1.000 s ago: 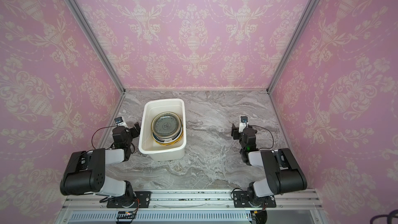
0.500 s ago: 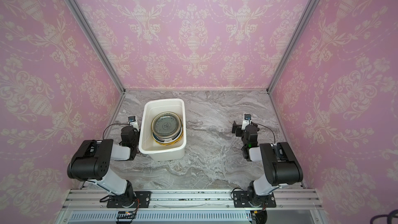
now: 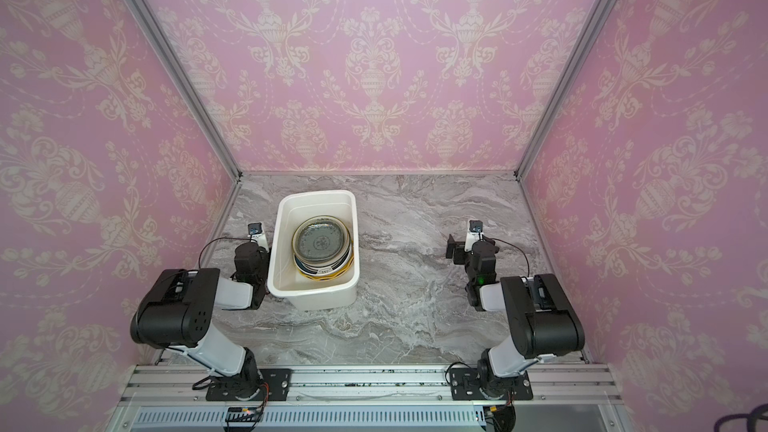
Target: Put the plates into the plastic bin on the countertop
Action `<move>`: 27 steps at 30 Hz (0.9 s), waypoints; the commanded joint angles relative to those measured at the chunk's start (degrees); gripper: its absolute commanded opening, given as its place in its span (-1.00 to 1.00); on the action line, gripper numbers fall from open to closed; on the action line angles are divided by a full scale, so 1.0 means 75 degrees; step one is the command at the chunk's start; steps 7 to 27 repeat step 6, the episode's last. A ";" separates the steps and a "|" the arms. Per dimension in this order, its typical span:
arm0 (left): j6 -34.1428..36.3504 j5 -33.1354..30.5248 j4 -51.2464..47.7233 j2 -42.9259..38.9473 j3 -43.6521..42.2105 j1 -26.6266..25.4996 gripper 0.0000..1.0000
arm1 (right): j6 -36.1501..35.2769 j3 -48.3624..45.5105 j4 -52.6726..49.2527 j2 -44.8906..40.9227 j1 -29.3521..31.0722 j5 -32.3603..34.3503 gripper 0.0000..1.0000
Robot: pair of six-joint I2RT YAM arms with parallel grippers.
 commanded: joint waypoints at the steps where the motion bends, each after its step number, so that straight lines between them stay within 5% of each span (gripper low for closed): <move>1: 0.0213 0.0082 0.0195 0.0041 -0.0019 -0.0133 0.99 | 0.0123 0.0139 -0.0172 -0.0037 -0.0063 -0.0189 1.00; 27: 0.0219 0.0080 0.0195 0.0052 -0.0019 -0.0134 0.99 | 0.0119 0.0107 -0.0093 -0.0049 -0.0052 -0.0190 1.00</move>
